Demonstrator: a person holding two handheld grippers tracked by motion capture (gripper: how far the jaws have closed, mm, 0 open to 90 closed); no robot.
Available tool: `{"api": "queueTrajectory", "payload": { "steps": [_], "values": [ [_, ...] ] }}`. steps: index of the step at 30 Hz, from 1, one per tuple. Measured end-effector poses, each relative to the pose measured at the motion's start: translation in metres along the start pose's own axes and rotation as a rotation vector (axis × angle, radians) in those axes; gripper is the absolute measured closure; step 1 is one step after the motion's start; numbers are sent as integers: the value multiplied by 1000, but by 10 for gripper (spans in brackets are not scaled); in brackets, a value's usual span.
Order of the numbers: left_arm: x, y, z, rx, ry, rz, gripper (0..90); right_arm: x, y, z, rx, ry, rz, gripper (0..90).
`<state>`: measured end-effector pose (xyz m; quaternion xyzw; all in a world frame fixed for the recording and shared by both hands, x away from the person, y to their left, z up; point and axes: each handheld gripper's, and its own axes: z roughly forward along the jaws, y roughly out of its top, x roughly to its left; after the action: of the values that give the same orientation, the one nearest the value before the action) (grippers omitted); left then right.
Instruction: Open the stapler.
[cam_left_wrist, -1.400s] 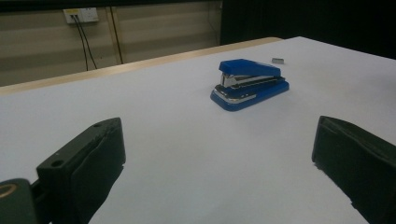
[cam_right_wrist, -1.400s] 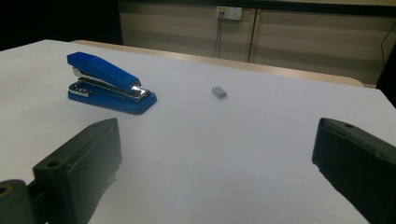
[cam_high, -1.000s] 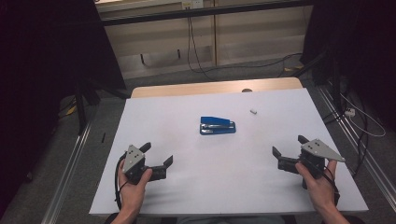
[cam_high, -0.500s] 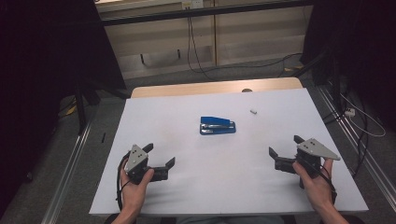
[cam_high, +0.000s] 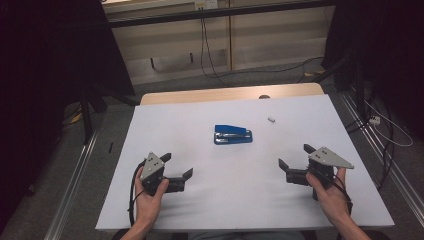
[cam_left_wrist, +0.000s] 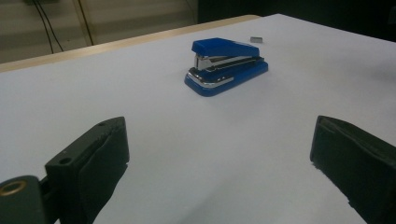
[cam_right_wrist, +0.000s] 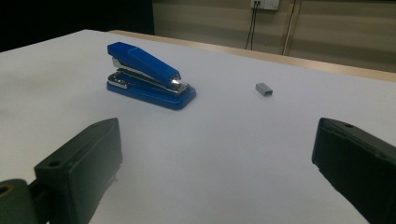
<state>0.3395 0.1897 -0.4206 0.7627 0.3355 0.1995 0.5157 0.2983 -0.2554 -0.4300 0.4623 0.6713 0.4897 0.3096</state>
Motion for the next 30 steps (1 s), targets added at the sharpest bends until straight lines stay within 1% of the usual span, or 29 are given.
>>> {"api": "queueTrajectory", "payload": {
  "steps": [3, 4, 5, 6, 7, 9, 11, 15, 19, 20, 22, 23, 26, 27, 30],
  "values": [
    [-1, 1, 2, 1, -12, -2, 47, 2, 1, 1, -6, 6, -7, 11],
    [-2, 1, 2, 2, -11, 2, 47, 2, 2, 2, 1, -3, -21, 12],
    [-3, 2, 4, 1, -16, 1, 47, 2, 5, 3, -3, -25, -34, 15],
    [-3, 2, 4, 1, -16, 1, 47, 2, 5, 3, -3, -25, -34, 15],
    [-3, 2, 5, 4, -25, -3, 47, 1, 6, 3, -6, -28, -30, 14],
    [-4, 2, 8, 13, -32, 6, 47, 1, 6, 5, -5, -18, -23, 11],
    [-5, 3, 11, 16, -41, 4, 47, 2, 6, 6, -3, 0, -22, 10],
    [-6, 5, 15, 28, -40, 22, 51, 5, 6, 8, -5, 21, -23, 10],
    [-7, 6, 20, 22, -45, 11, 56, 10, 10, 14, -11, 39, -32, 10],
    [-8, 7, 23, 23, -50, 16, 62, 13, 12, 18, -13, 47, -32, 12],
    [-8, 8, 24, 24, -48, 23, 62, 14, 12, 20, -15, 54, -29, 12],
    [-8, 8, 26, 23, -52, 23, 62, 16, 14, 23, -13, 69, -18, 12],
    [-10, 10, 29, 27, -61, 23, 62, 18, 15, 27, -15, 77, -18, 12],
    [-11, 10, 30, 24, -68, 17, 62, 19, 15, 28, -15, 82, -19, 12],
    [-12, 12, 32, 17, -70, 19, 62, 22, 17, 32, -19, 88, -33, 12]
  ]
}}
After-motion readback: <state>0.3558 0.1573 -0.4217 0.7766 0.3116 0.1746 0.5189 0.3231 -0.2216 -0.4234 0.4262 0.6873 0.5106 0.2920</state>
